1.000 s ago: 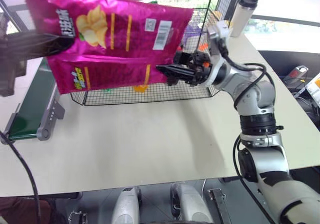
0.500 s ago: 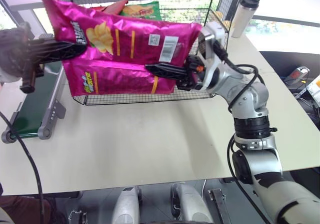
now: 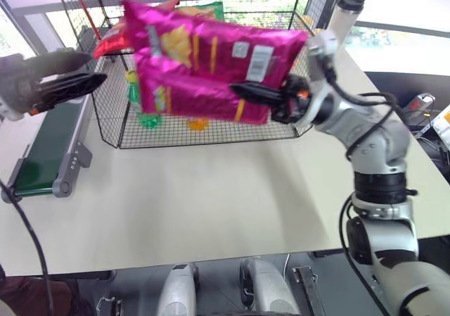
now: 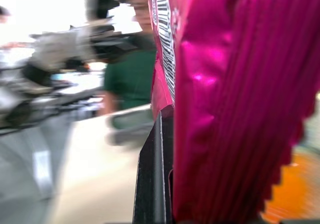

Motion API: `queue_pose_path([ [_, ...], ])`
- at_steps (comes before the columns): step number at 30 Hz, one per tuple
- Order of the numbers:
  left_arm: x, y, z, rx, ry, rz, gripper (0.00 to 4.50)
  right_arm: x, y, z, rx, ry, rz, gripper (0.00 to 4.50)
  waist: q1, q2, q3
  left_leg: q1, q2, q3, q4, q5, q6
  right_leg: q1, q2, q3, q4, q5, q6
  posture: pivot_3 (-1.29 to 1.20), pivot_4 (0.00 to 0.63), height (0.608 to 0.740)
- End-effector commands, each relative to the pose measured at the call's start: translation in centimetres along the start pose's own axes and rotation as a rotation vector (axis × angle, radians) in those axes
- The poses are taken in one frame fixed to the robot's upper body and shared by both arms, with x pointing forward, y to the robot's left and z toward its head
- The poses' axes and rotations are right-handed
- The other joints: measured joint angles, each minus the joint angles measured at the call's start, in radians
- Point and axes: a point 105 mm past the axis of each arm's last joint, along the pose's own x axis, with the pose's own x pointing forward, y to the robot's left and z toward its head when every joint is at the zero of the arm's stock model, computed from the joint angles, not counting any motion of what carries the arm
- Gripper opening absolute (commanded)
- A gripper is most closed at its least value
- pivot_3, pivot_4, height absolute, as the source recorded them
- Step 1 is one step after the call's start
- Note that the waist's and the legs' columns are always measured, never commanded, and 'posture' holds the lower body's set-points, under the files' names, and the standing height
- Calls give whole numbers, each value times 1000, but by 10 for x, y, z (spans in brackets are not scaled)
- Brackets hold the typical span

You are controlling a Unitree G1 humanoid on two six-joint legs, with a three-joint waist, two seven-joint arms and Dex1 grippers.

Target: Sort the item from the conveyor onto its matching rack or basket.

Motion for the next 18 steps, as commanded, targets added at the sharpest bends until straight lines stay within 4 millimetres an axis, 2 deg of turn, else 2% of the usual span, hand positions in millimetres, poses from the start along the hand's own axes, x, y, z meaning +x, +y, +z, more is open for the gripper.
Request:
queue_pose_path([
  [1,-2,-11,11,25,-76,4,3444,-23,-3,37,-159,-56,-130,0,2,0,0,0,0,0,0,0,0,0,0,0,0,0,0,0,150,740],
  [3,7,-20,-1,-28,-107,-11,3444,-49,-14,66,-312,-79,-327,0,3,0,0,0,0,0,0,0,0,0,-1,0,-1,0,0,0,150,740],
  [5,18,-30,-11,-84,-135,-45,3444,-65,-17,89,-460,-89,-471,0,4,0,0,0,-1,0,0,0,0,0,-1,0,-1,0,0,0,150,740],
  [8,34,-36,-19,-140,-178,-72,3444,-68,-24,104,-670,-59,-610,0,0,-1,0,0,-1,0,1,0,0,1,0,1,-1,0,0,0,150,740],
  [12,52,-41,-27,-187,-217,-99,3444,-49,-34,100,-1047,90,-655,0,-12,-1,0,2,-1,0,1,0,0,1,2,4,0,0,0,0,150,740],
  [15,59,-45,-31,-200,-231,-108,3444,-35,-43,88,-1192,142,-623,0,-12,-1,0,3,0,1,0,0,0,1,3,5,0,0,0,0,150,740],
  [18,59,-47,-35,-203,-239,-95,3444,-27,-60,73,-1382,248,-619,0,-9,-1,0,2,0,1,0,0,0,0,2,5,0,0,0,0,150,740],
])
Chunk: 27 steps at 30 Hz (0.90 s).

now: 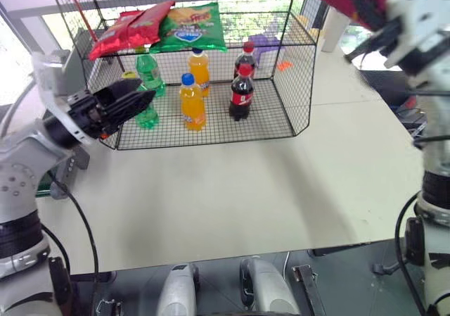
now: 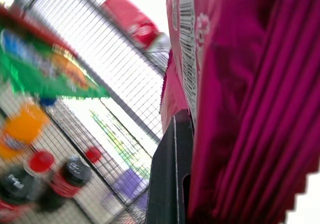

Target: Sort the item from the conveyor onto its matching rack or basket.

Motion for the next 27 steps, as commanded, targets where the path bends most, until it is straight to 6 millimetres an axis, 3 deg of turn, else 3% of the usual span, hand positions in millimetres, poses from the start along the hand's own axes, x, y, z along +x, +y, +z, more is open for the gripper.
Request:
queue_pose_path([
  [1,-1,-7,7,54,-36,3,3444,12,-1,-5,-280,-5,-25,0,1,0,0,0,0,0,0,0,0,0,0,0,-1,0,0,0,150,740],
  [5,-6,-10,6,61,-51,33,3444,27,11,-19,-573,26,-23,0,4,0,0,-1,0,1,0,0,0,0,-1,1,-1,0,0,0,150,740],
  [10,-9,-9,5,59,-63,64,3444,46,21,-30,-687,50,-10,0,2,-1,0,-1,0,1,0,0,-1,-1,-1,1,-1,-1,-2,0,150,740],
  [15,-6,-7,0,48,-72,79,3444,72,30,-44,-593,146,-28,0,-2,-1,0,-1,0,1,0,0,-1,-1,-1,2,-1,0,-1,0,150,740],
  [19,-5,-7,-7,47,-55,87,3444,88,26,-49,-456,251,-56,0,0,0,0,-1,0,1,0,1,-1,-1,-1,2,0,0,0,0,150,740],
  [27,-4,-5,-11,52,-59,113,3444,93,40,-51,-441,282,11,0,3,0,0,-1,0,1,0,1,-1,-1,-1,2,0,0,0,0,150,740],
])
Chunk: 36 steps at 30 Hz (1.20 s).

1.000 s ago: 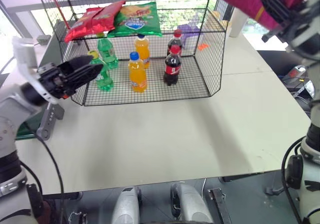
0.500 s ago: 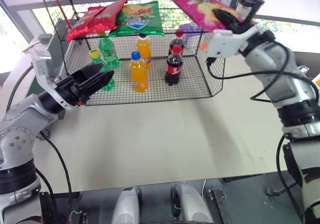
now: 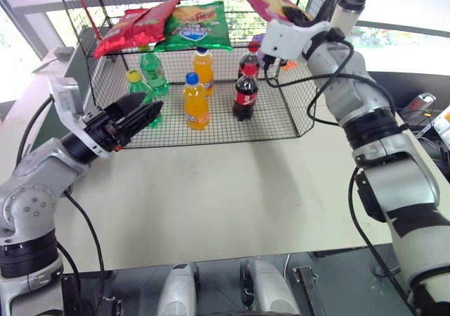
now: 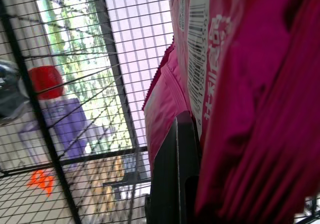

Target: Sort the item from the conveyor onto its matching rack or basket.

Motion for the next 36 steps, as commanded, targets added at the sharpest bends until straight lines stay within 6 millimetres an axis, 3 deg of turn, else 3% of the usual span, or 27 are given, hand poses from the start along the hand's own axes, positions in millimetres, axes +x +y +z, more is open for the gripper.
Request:
queue_pose_path([
  [1,0,-4,8,44,-30,-2,3444,2,-7,9,24,-24,-11,0,-2,0,0,0,0,0,0,0,0,0,0,0,0,0,0,0,150,740],
  [8,2,-4,6,46,-32,2,3444,4,11,11,18,-23,79,0,-6,0,0,0,0,0,0,0,0,0,0,0,1,0,0,0,150,740],
  [12,2,-4,5,47,-32,6,3444,6,11,10,54,-15,70,0,-4,0,0,0,0,0,0,0,0,0,0,0,1,0,0,0,150,740],
  [16,3,-5,3,44,-40,10,3489,7,20,10,106,-1,142,1611,-4,0,0,1,0,0,0,0,0,0,0,0,1,0,0,0,150,740],
  [19,4,-6,2,44,-38,11,3489,7,18,11,119,-9,126,3176,-6,-1,0,1,0,0,0,0,0,1,0,0,1,0,0,0,150,740],
  [22,3,-6,1,44,-36,14,3489,7,19,13,108,-18,131,4442,-7,-1,-1,2,0,0,0,0,0,2,1,0,1,0,0,0,150,740],
  [27,3,-4,1,45,-34,17,3489,6,20,20,138,-58,144,4442,-7,-1,-1,3,0,0,0,0,0,2,1,0,1,0,0,0,150,740],
  [36,3,-2,-1,43,-31,26,3489,-10,15,57,531,-299,261,4442,-6,-1,-1,3,1,-1,0,0,0,2,1,0,1,0,0,0,150,740],
])
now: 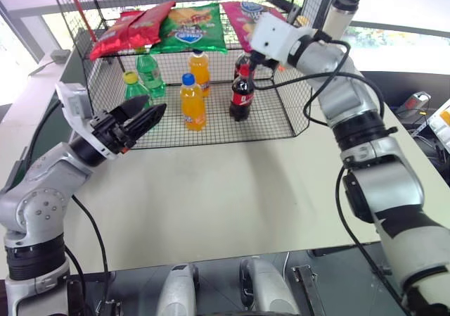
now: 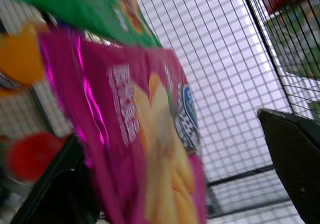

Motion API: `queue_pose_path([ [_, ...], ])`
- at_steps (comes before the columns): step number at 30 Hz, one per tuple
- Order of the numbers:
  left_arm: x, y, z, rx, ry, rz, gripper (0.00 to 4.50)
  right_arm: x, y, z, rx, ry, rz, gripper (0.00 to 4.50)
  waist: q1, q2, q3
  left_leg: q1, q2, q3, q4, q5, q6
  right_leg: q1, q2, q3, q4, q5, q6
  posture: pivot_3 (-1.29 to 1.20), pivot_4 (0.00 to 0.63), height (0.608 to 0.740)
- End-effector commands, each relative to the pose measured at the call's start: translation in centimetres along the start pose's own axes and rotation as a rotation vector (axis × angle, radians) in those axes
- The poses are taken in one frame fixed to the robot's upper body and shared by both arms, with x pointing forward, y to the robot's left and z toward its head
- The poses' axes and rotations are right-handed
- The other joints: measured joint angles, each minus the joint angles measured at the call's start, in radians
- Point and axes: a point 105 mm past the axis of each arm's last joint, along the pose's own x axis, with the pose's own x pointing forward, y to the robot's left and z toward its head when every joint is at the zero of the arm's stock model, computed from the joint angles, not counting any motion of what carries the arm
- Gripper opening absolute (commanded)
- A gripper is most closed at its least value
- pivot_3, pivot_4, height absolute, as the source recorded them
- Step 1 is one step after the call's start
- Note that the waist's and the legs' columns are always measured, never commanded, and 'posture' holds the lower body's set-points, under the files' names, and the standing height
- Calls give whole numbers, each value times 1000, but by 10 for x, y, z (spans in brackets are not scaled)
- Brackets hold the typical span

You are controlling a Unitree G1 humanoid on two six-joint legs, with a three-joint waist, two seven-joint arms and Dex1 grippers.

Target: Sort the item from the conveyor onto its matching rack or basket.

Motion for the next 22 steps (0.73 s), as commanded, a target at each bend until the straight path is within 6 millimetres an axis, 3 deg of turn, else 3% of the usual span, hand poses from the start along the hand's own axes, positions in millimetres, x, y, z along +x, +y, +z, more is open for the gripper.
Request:
queue_pose_path([
  [1,1,-3,9,44,-27,-5,3489,-3,-5,15,146,-91,32,4442,2,0,0,0,0,0,0,0,0,0,0,0,0,0,0,0,150,740],
  [6,2,-2,8,45,-28,-3,3489,-6,-13,20,304,-142,45,4442,9,0,0,-2,0,0,0,0,0,-1,-1,0,-1,0,0,0,150,740],
  [11,-3,-3,8,48,-23,11,3489,-33,-23,20,392,-207,94,4442,9,1,1,-2,0,0,-1,0,0,-1,-1,-1,-1,0,0,0,150,740],
  [17,-16,10,2,75,59,124,3489,-99,-36,24,554,-295,141,4442,12,1,1,-2,0,-1,-1,0,0,-1,-1,-2,-2,0,0,0,150,740],
  [18,-19,10,-2,86,93,132,3489,-115,-37,22,644,-316,145,4442,10,1,1,-2,0,-1,0,0,0,-1,-1,-2,-2,0,0,0,150,740],
  [21,-25,9,-7,102,146,145,3489,-143,-29,23,807,-334,191,4442,8,1,1,-1,0,-1,-1,0,0,0,-1,-2,-2,0,0,0,150,740],
  [22,-28,6,-11,108,178,146,3489,-152,-18,19,872,-317,225,4442,8,1,1,-1,0,0,-1,0,0,0,-1,-2,-2,-1,-1,0,150,740],
])
